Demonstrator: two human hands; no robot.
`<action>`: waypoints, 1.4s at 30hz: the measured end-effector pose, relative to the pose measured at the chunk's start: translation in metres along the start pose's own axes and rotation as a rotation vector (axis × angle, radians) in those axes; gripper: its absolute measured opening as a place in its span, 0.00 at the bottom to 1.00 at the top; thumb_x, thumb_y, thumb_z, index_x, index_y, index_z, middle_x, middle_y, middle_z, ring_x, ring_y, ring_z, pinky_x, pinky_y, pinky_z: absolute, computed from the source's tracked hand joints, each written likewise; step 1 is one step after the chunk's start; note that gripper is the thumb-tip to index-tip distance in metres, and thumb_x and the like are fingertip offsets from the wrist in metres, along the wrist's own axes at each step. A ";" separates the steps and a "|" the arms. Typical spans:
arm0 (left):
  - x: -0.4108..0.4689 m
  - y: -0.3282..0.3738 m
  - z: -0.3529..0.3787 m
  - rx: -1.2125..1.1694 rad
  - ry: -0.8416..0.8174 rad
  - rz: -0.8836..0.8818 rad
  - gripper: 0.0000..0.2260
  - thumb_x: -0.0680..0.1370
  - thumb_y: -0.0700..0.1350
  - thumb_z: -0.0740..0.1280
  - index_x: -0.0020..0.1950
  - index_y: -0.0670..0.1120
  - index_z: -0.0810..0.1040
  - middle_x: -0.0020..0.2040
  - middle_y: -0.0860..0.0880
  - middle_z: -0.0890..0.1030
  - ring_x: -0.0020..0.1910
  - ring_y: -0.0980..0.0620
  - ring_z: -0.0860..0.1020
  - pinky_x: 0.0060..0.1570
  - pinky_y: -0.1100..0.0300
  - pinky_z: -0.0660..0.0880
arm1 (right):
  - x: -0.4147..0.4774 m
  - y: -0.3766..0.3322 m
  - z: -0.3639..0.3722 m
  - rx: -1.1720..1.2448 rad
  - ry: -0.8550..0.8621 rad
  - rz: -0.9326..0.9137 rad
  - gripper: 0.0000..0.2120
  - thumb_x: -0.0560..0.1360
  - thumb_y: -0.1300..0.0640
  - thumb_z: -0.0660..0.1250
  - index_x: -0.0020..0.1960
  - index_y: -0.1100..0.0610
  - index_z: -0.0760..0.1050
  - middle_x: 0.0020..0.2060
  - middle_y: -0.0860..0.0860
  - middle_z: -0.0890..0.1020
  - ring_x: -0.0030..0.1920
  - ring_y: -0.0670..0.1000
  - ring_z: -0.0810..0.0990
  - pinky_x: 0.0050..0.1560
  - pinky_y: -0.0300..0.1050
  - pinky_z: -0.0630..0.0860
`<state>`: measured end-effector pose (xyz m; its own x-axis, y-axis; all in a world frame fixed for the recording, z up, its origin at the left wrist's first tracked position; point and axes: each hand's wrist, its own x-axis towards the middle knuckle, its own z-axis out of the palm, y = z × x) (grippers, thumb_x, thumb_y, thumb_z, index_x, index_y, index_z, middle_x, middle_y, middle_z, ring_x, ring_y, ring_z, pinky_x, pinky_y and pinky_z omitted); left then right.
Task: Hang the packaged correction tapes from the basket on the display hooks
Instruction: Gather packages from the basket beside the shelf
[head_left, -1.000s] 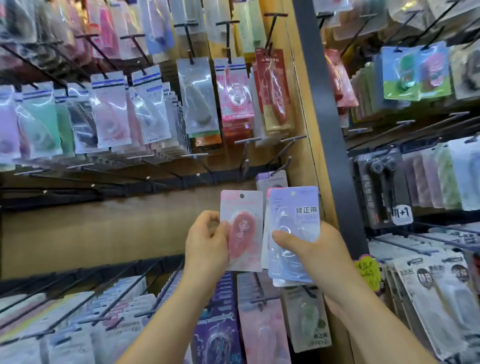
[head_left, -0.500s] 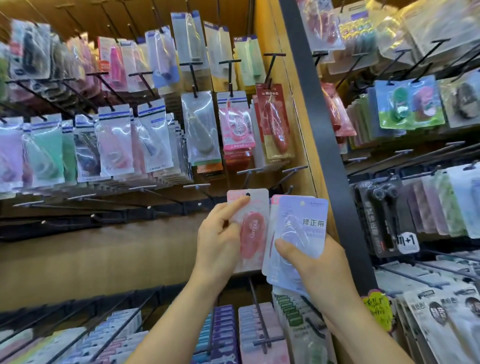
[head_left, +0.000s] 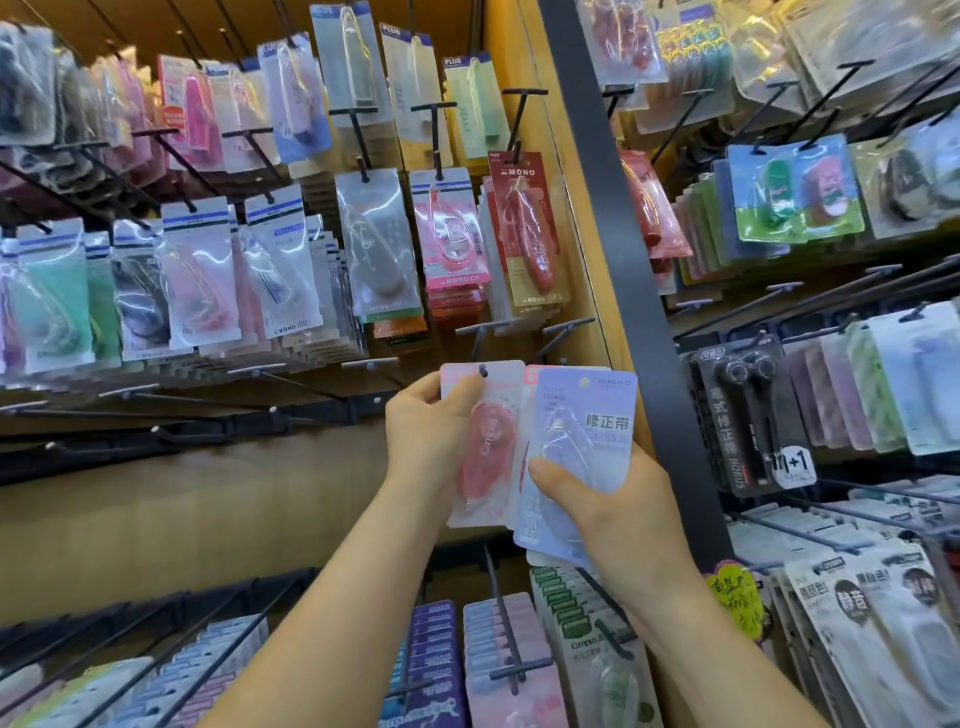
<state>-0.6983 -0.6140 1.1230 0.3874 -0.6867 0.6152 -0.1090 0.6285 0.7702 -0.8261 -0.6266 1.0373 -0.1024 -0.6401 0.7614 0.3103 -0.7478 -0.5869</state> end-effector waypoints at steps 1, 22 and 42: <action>0.003 -0.001 0.000 -0.005 -0.010 -0.017 0.05 0.79 0.49 0.69 0.52 0.51 0.82 0.46 0.49 0.86 0.48 0.47 0.84 0.48 0.47 0.82 | 0.000 0.000 -0.001 0.006 -0.003 -0.001 0.13 0.72 0.61 0.75 0.55 0.52 0.81 0.47 0.46 0.87 0.46 0.45 0.85 0.40 0.38 0.80; 0.076 -0.067 -0.020 0.416 -0.101 -0.092 0.03 0.77 0.44 0.71 0.46 0.45 0.79 0.47 0.46 0.84 0.46 0.48 0.84 0.49 0.48 0.83 | 0.013 0.026 -0.008 -0.080 -0.209 0.232 0.12 0.74 0.63 0.72 0.55 0.50 0.80 0.49 0.50 0.86 0.48 0.52 0.86 0.47 0.49 0.84; 0.051 -0.058 -0.032 0.512 -0.170 0.150 0.07 0.83 0.48 0.61 0.52 0.46 0.76 0.44 0.48 0.78 0.38 0.51 0.77 0.38 0.57 0.79 | 0.024 0.040 0.003 0.118 -0.192 0.342 0.12 0.73 0.57 0.74 0.57 0.55 0.82 0.49 0.52 0.87 0.51 0.56 0.86 0.54 0.56 0.81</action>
<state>-0.6432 -0.6740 1.1043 0.1853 -0.6791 0.7103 -0.5984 0.4953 0.6297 -0.8127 -0.6712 1.0325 0.2004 -0.7955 0.5719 0.4029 -0.4652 -0.7882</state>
